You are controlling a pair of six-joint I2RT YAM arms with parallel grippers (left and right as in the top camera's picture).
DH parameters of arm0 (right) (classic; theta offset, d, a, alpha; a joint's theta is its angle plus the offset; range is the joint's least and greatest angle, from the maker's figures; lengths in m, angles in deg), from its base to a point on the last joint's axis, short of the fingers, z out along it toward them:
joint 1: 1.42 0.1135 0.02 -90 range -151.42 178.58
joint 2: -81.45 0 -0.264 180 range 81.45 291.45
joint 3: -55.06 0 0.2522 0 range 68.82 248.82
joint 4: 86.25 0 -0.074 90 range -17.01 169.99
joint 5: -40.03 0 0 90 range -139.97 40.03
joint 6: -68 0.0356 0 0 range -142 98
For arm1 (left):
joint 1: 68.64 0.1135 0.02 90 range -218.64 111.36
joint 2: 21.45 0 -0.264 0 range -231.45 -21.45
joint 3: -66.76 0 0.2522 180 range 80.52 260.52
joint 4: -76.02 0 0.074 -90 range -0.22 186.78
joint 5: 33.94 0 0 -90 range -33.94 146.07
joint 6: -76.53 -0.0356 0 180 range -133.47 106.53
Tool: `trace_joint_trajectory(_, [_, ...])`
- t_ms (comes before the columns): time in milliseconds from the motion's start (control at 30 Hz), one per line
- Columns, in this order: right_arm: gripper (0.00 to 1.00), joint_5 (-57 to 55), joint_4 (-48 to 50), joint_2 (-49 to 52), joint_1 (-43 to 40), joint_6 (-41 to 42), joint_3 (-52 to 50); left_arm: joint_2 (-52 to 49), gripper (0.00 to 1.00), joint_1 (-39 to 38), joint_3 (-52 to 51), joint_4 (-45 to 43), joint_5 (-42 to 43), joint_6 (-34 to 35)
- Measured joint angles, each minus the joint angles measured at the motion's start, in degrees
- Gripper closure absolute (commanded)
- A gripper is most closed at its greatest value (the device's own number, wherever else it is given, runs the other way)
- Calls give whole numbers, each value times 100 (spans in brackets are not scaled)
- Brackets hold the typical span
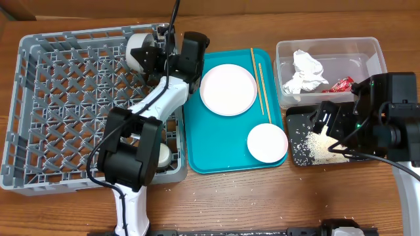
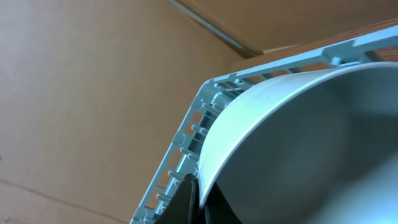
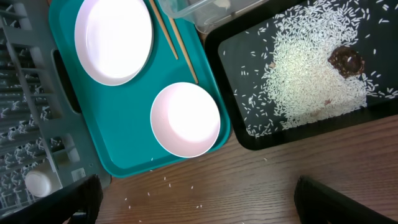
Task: Sort waste into correct bins and load items into the dishwasher
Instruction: 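Carry the white bowl into the dish rack's back corner and release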
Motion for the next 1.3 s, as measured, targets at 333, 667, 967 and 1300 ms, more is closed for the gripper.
trace_joint_trajectory(333, [0,0,0,0,0,2,0,-136,36,-483,0,59,282,-79])
trace_joint_trajectory(667, [0,0,-2,0,0,-2,0,-136,20,-579,74,44,592,-205])
trace_joint_trajectory(967, [0,0,0,0,0,0,0,85,18,-973,1119,431,693,-494])
trace_joint_trajectory(1300, [0,0,-2,0,0,-2,0,1307,32,-2184,1309,4295,3928,1427])
